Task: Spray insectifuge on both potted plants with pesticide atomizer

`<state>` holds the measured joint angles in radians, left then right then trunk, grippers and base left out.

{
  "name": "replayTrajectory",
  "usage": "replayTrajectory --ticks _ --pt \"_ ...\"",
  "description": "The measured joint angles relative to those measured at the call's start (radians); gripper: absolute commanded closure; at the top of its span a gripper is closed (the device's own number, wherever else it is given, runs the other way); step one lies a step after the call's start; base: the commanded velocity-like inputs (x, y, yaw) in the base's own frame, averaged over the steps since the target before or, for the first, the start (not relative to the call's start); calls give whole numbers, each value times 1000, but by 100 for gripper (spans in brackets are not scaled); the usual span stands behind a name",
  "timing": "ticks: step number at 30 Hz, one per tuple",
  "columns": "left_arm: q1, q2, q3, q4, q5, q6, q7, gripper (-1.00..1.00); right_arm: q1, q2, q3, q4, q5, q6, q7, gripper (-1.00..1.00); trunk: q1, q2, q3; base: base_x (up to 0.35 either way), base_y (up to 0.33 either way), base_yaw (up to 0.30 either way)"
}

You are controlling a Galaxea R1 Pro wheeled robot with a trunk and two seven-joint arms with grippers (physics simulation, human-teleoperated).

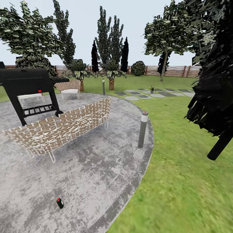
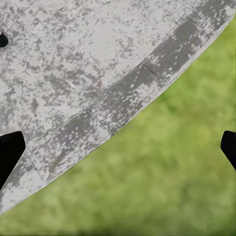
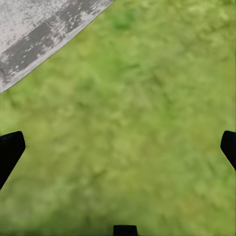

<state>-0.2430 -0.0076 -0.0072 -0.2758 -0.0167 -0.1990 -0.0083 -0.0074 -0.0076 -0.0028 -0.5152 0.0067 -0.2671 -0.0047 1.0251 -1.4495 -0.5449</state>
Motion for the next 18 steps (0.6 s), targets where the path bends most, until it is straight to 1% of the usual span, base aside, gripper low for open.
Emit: replayTrajectory --ticks 15,18 --pt "0 0 0 0 0 0 0 -100 0 0 4 0 0 -1 1 -100 0 0 -13 0 -1 260" --pt "0 0 0 0 0 0 0 -100 0 0 1 -2 -2 -1 0 -100 0 0 -16 0 -145 259"
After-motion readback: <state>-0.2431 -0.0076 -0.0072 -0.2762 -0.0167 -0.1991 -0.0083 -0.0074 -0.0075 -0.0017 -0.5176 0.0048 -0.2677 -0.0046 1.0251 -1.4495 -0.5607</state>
